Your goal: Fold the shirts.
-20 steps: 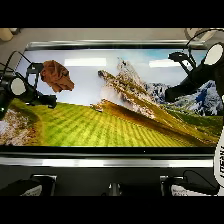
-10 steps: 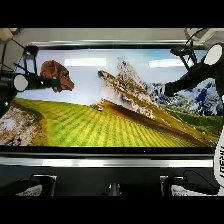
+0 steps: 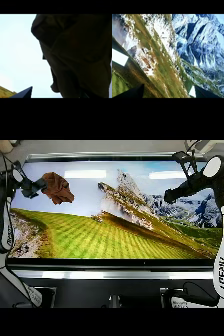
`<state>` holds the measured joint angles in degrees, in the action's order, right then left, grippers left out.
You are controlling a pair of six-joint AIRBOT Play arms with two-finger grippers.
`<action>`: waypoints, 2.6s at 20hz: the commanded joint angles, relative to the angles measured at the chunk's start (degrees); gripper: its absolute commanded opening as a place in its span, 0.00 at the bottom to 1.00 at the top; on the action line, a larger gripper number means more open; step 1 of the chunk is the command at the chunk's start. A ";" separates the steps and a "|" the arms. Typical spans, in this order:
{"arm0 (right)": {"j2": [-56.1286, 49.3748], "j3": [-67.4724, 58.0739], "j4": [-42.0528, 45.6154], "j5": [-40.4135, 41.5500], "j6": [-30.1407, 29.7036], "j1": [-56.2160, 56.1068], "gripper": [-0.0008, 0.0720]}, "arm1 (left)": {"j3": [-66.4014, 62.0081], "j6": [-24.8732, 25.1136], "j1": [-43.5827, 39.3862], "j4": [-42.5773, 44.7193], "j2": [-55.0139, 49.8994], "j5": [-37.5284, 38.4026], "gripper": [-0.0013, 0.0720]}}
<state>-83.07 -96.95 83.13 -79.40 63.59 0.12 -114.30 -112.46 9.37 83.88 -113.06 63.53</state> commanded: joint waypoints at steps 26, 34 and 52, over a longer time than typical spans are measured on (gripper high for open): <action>29.00 -0.24 10.51 1.01 0.22 -0.04 0.93 | 13.46 24.22 -37.70 -7.06 42.25 -2.84 0.05; 27.28 -0.04 10.51 -17.07 0.26 -0.02 0.82 | 29.97 28.70 -52.85 -10.58 26.93 -5.44 0.99; 0.13 28.94 -14.86 -4.15 -15.21 -0.04 0.99 | 58.55 27.69 -29.62 -34.97 28.30 -12.66 0.88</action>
<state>-80.31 -70.35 71.24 -85.43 52.71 0.10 -60.20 -84.99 -18.41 54.24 -83.48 57.63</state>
